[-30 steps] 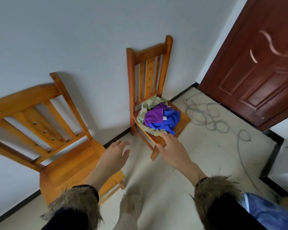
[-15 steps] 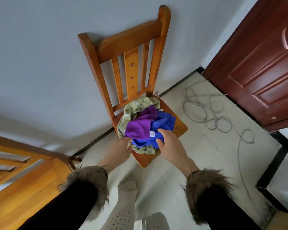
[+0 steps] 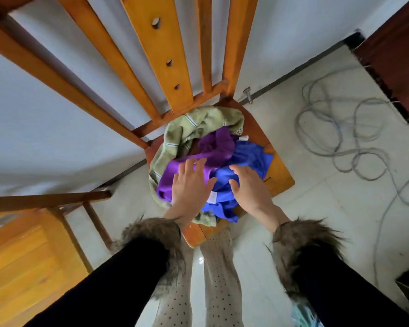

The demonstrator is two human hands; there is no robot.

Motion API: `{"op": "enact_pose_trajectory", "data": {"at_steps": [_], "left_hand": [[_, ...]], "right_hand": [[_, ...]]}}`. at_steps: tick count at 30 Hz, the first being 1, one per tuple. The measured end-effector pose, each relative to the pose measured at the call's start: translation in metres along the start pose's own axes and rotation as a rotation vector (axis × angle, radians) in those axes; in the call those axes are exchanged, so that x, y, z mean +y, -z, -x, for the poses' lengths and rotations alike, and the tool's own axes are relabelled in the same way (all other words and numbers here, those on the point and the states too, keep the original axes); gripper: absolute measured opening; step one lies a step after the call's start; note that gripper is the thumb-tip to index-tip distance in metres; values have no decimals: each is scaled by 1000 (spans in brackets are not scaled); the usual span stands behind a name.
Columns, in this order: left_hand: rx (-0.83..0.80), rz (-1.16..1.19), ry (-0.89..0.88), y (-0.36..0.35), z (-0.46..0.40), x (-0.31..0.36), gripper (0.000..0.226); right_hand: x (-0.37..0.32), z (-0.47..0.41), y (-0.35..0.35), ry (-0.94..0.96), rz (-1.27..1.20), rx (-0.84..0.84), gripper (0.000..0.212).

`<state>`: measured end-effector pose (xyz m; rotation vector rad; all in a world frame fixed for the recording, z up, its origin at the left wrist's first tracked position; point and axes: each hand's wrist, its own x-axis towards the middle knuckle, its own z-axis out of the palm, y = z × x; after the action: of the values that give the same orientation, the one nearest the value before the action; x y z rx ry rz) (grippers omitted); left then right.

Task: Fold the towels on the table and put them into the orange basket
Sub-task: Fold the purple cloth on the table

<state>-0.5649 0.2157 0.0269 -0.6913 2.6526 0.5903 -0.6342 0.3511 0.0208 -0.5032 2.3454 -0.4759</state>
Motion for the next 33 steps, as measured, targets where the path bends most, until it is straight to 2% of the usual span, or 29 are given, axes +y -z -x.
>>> {"op": "enact_pose_trajectory", "data": {"at_steps": [2,4,7,10,13,15,18,24,33], "left_hand": [[-16,-70,9,-11,-20,4,52],[13,-53,0,-14,-36,3,39],[77,264,28,5,-46,-1,22],[127,472,73,45,-44,-9,14],[143,470,82,84,-40,-19,13],[161,443,84,101,-37,-25,13],[219,386,116,124,-27,-35,17],[432,418,106,186,11,-32,13],[720,557,48,293,94,-6,9]], "right_hand": [[7,-19,-7,53,-10,-38,43],[10,-35,-9,105,-5,-40,43],[7,-52,-8,174,55,-10,44],[-8,-64,0,265,136,116,39],[-29,-76,11,340,164,257,27],[-46,-82,23,388,157,301,16],[-72,-80,53,439,70,347,10],[-125,-51,124,601,-66,359,9],[-200,37,214,823,-174,470,11]]}}
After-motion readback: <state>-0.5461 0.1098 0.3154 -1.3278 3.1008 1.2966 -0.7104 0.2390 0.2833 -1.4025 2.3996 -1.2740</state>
